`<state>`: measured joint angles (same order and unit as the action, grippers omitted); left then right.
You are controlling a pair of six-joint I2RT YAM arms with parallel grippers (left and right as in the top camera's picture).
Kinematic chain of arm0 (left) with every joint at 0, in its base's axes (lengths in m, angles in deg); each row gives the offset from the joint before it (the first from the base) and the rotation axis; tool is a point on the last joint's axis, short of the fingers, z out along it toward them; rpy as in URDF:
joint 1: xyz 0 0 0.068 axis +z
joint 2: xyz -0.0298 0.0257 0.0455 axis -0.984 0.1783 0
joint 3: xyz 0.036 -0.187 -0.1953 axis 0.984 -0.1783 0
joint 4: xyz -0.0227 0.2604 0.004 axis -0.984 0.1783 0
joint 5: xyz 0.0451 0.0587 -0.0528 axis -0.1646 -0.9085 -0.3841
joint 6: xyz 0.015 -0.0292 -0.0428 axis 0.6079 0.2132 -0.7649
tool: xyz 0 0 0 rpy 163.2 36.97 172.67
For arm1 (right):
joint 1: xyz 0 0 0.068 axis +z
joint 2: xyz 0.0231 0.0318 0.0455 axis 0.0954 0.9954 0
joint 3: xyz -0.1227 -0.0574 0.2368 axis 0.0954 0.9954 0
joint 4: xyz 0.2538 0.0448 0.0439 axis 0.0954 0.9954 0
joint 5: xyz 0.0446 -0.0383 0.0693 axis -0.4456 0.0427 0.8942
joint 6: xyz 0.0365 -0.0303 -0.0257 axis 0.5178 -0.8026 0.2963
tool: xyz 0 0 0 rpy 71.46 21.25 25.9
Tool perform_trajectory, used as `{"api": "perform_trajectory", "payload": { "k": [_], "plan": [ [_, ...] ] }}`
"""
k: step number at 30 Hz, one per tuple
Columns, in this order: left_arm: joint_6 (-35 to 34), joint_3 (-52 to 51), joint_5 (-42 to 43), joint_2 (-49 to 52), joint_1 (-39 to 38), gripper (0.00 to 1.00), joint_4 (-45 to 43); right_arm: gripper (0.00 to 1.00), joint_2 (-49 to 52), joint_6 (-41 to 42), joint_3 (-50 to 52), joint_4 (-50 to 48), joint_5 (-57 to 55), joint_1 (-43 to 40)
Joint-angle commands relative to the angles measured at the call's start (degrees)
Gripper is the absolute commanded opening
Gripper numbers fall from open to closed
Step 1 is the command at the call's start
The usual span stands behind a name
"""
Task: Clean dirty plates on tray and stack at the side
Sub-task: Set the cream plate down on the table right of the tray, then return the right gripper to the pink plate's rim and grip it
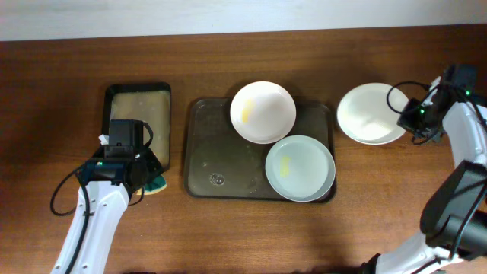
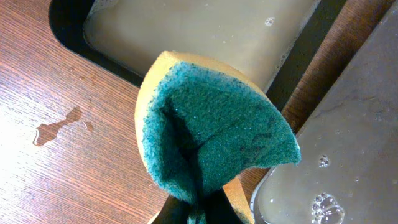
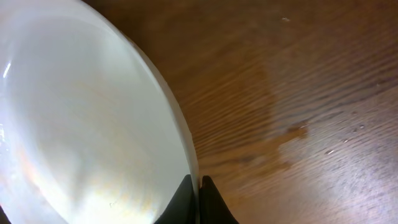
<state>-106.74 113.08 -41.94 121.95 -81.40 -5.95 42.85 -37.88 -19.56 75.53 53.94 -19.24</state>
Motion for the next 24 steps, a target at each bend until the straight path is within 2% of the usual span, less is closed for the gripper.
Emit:
{"api": "perform_trajectory", "payload": {
  "k": [1,3,4,5,6,8,12,15,24],
  "plan": [
    [1.1,1.0,0.2,-0.8,0.3,0.0,-0.2,0.05,4.3,0.7,-0.4,-1.0,1.5,-2.1],
    [1.1,1.0,0.2,-0.8,0.3,0.0,-0.2,0.37,5.6,0.7,-0.4,-1.8,1.7,-2.7],
    [1.1,1.0,0.2,-0.8,0.3,0.0,-0.3,0.66,5.7,0.7,-0.4,-2.1,1.7,-2.7],
    [1.1,1.0,0.2,-0.8,0.3,0.0,-0.3,0.84,5.6,0.7,-0.4,-2.3,1.7,-2.7],
    [1.1,1.0,0.2,-0.8,0.3,0.0,-0.4,0.93,5.4,0.7,-0.4,-2.4,2.4,-2.6],
    [1.1,1.0,0.2,-0.8,0.3,0.0,-0.4,1.0,4.5,0.7,-0.5,-2.4,5.1,-2.5],
    [1.1,1.0,0.2,-0.8,0.3,0.0,-0.4,0.98,-0.1,0.6,-0.5,-3.7,12.7,0.5],
    [1.1,1.0,0.2,-0.8,0.3,0.0,-0.4,0.99,-3.2,-3.1,-0.5,-5.5,18.7,5.8],
    [1.1,1.0,0.2,-0.8,0.3,0.0,-0.3,0.98,-0.8,-4.5,-0.4,-9.2,8.7,27.5]
  ]
}}
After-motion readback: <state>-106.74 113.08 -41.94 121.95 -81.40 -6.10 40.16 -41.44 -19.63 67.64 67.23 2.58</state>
